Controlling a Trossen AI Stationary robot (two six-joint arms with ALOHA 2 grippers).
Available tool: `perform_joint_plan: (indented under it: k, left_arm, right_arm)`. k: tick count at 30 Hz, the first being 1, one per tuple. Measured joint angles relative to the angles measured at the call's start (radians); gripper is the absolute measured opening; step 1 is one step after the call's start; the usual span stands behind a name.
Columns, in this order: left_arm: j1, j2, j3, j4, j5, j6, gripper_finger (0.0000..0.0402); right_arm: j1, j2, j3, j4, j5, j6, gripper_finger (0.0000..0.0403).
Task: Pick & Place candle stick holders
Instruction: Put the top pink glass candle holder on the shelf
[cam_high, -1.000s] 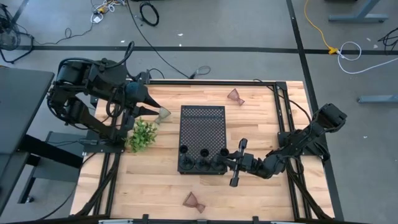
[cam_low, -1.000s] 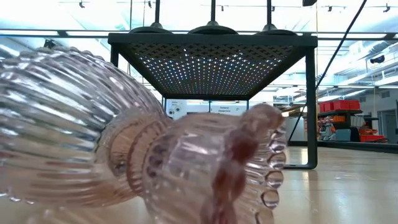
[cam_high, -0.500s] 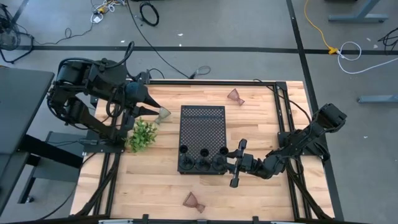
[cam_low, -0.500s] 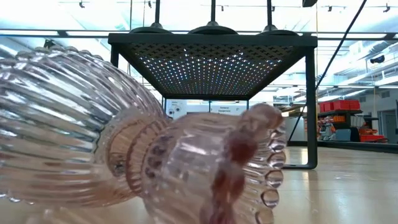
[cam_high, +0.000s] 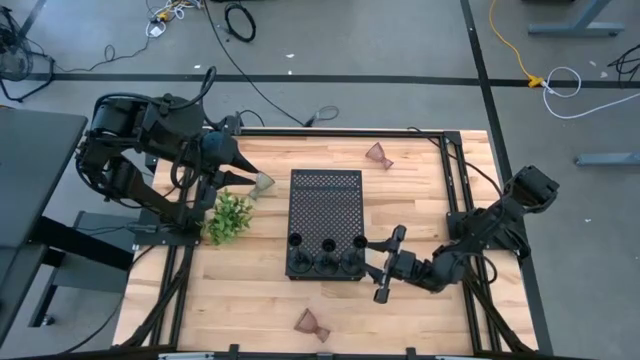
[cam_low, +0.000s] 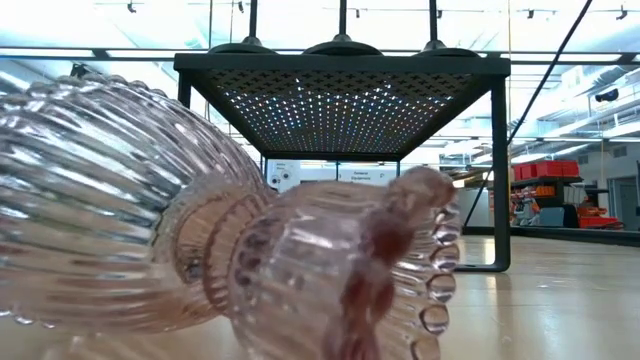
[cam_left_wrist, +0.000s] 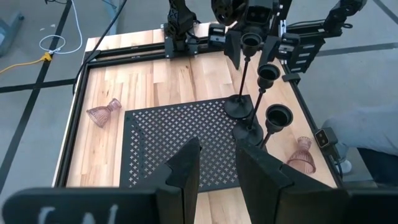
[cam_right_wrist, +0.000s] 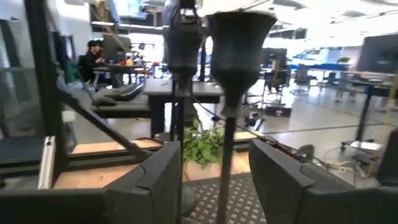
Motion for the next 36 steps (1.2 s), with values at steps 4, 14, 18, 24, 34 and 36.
perform_joint_plan:
  k: [4, 14, 18, 24, 34, 36]
  left_arm:
    - [0.000, 0.000, 0.000, 0.000, 0.000, 0.003, 0.0107]
    - [0.000, 0.000, 0.000, -0.008, 0.000, 0.007, 0.0107]
    - [0.000, 0.000, 0.000, -0.007, 0.000, 0.007, 0.0107]
    - [0.000, 0.000, 0.000, -0.007, 0.000, 0.008, 0.0107]
    - [0.000, 0.000, 0.000, -0.018, 0.000, 0.009, 0.0107]
    - [0.000, 0.000, 0.000, -0.017, -0.003, 0.009, 0.0107]
  right_arm:
    - [0.042, 0.000, 0.000, 0.025, 0.128, -0.062, 0.0192]
    - [0.166, -0.033, -0.005, 0.069, 0.560, -0.122, 0.0192]
    - [0.163, -0.104, -0.036, 0.128, 0.558, -0.134, 0.0192]
    - [0.117, -0.236, -0.204, 0.140, 0.563, -0.089, 0.0180]
    - [0.078, -0.419, -0.547, 0.232, 0.563, 0.177, 0.0174]
    - [0.077, -0.428, -0.583, 0.234, 0.561, 0.214, 0.0174]
